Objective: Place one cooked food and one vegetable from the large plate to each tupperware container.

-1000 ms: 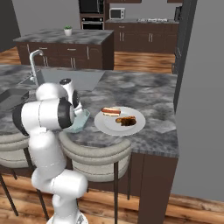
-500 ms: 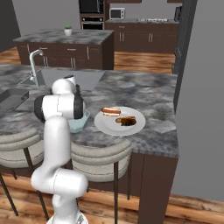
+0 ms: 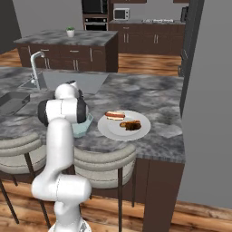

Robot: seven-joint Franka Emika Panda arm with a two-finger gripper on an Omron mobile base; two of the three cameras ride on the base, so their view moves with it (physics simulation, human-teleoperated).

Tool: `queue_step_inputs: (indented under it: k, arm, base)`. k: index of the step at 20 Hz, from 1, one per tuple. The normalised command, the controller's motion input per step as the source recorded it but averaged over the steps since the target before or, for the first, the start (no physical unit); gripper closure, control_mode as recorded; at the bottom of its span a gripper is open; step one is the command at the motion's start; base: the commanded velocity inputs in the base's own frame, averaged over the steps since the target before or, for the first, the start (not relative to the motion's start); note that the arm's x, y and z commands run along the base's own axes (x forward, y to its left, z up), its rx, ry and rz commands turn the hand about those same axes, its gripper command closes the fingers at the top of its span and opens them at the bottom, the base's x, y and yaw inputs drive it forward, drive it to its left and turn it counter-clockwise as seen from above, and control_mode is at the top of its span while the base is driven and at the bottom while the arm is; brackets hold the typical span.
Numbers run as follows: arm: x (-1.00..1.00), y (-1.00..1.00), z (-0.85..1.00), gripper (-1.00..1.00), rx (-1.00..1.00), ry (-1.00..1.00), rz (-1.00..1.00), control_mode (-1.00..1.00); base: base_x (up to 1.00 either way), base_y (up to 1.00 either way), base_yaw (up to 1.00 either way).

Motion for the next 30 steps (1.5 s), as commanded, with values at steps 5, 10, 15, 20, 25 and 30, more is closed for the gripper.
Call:
queue_step_inputs:
  k: [5, 10, 15, 20, 25, 30]
  arm:
    - [0.01, -0.08, 0.15, -1.00, 0.03, -0.10, -0.08, -1.00]
    - [-0.41, -0.42, 0.90, -1.00, 0.02, -0.16, 0.00, -1.00]
    - [-0.96, -1.00, 0.50, -1.00, 0.01, -0.05, -0.08, -1.00]
    - [-0.66, -1.00, 0.54, -1.00, 0.01, 0.00, -0.13, -1.00]
    - [0.39, -0.40, 0.07, -1.00, 0.02, 0.07, -0.04, -1.00]
    - [0.80, -0.48, 0.00, -1.00, 0.17, 0.10, 0.15, -1.00]
  base:
    - [0.00, 0.00, 0.00]
    - [0.00, 0.00, 0.00]
    - [0.00, 0.00, 0.00]
    - [0.00, 0.00, 0.00]
    - [0.00, 0.00, 0.00]
    - [0.00, 0.00, 0.00]
